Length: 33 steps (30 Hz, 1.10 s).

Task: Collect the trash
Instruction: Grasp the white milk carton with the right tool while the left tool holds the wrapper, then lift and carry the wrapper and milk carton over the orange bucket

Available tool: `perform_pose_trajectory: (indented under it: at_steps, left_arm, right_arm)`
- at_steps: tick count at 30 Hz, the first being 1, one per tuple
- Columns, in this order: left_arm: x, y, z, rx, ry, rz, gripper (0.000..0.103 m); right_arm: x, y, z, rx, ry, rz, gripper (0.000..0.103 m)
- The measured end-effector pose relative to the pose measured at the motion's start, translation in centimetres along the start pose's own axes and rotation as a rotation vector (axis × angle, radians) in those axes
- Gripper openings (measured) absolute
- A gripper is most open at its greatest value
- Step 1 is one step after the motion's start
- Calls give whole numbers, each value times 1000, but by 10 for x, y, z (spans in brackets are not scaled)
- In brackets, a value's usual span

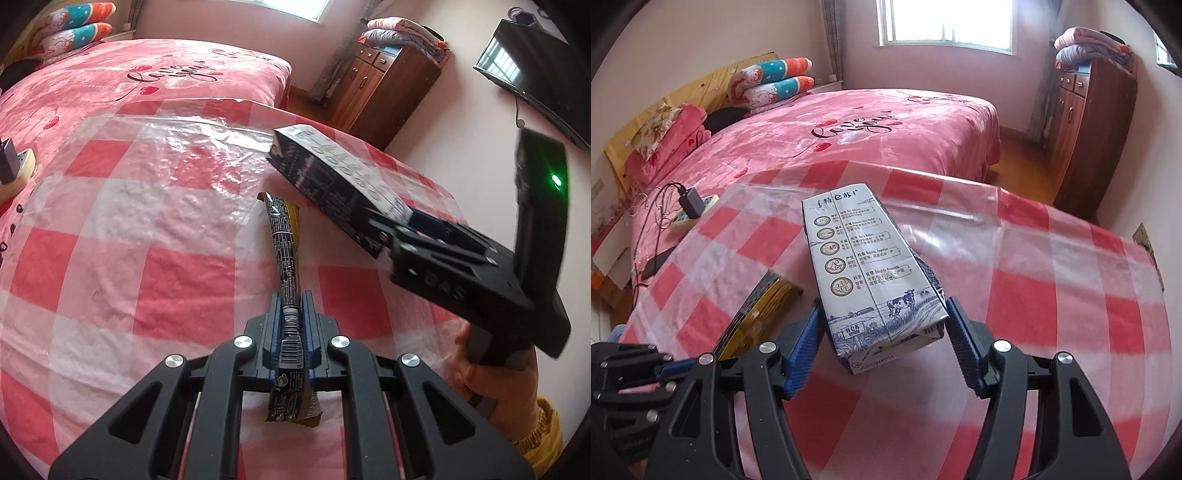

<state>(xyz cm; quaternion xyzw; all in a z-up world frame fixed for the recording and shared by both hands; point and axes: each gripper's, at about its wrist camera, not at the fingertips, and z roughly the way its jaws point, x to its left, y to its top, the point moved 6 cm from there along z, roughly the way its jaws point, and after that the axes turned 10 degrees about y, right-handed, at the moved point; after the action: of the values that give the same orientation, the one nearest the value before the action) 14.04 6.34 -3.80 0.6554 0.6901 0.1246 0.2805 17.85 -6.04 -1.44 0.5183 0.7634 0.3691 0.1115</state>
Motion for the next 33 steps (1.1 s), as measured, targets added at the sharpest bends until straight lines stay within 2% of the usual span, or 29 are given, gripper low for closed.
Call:
perform_pose_trajectory:
  at_steps: [9,22,33]
  left_arm:
    - [4,-22,-16,5,0,9,12]
    - [9,-65,-46,21,-4,22,12]
    - [16,-104,-74,33,-5,41,12]
  right_arm:
    - [12,-34,-57,-60,33,88,65]
    - [47,-89,-110,-82,70,161,65]
    - [67,-131,-139,-90,93,202,65]
